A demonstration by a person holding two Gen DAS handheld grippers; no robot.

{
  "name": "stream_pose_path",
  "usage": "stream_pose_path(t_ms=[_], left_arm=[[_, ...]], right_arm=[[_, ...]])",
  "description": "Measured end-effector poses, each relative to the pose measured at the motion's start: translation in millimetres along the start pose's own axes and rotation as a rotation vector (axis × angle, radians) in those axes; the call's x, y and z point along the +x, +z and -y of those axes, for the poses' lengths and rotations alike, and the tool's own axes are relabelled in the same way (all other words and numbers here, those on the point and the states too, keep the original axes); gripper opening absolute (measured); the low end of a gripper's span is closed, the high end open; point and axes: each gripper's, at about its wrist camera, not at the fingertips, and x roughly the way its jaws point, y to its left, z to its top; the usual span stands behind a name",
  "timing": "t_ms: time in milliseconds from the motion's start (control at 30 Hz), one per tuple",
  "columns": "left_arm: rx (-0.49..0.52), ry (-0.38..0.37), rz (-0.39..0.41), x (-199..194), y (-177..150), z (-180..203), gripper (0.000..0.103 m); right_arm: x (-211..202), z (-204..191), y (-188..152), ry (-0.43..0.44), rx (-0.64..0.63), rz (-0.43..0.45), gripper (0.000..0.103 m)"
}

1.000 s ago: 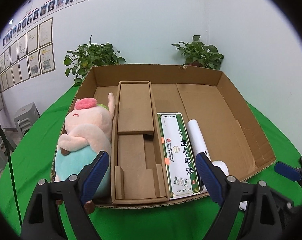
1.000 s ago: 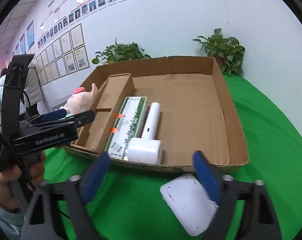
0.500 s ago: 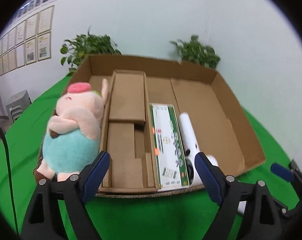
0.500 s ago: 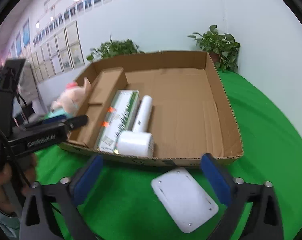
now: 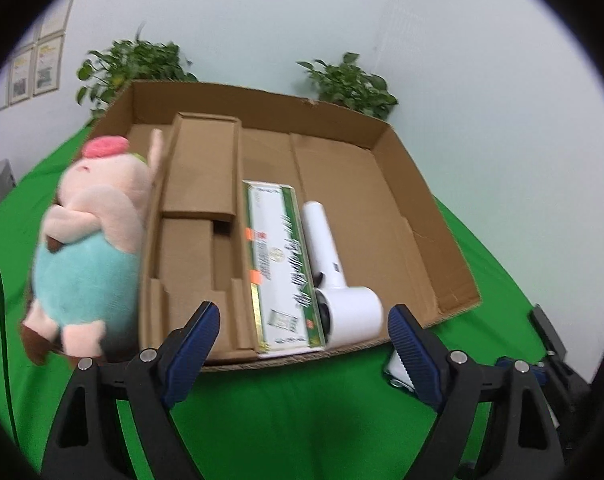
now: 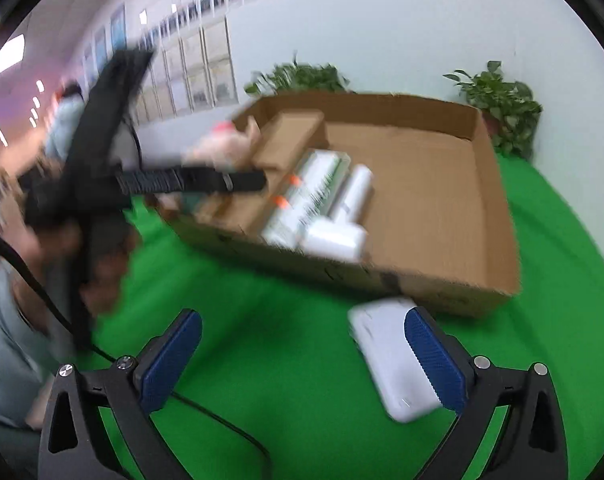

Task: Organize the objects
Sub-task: 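Move the right gripper to the white rectangular device and grasp it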

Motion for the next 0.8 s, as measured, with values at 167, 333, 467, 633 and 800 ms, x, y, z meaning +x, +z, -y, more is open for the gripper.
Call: stream_pose_path(t_ms=[167, 333, 467, 633, 800], left_arm=[[0.020, -0.135, -0.125, 19.8, -9.5, 14.3, 0.083], [0.002, -0.253, -0.218, 41.6, -24.4, 30.0, 0.081], [-0.019, -0.283, -0.256, 54.3, -30.1, 36.9, 0.077], [-0.031, -0.316, -0.280, 53.7, -37.7, 39.6, 0.074], [-0.052, -0.400, -0.334, 48.4, -58.1, 39.3, 0.072]], right_arm=[[17.7, 38.4, -24.8, -0.073, 0.100, -0.095, 0.102], [37.2, 71.8, -36.3, -0.111, 0.136, -0.183, 0.101], [47.1, 81.1, -32.3, -0.084, 0.166, -0.181, 0.090], [63.4, 88.4, -28.1, -0.046, 0.196, -0.187, 0.073], [55.6, 66.9, -39.6, -0.075, 0.147, -0.207, 0.067]])
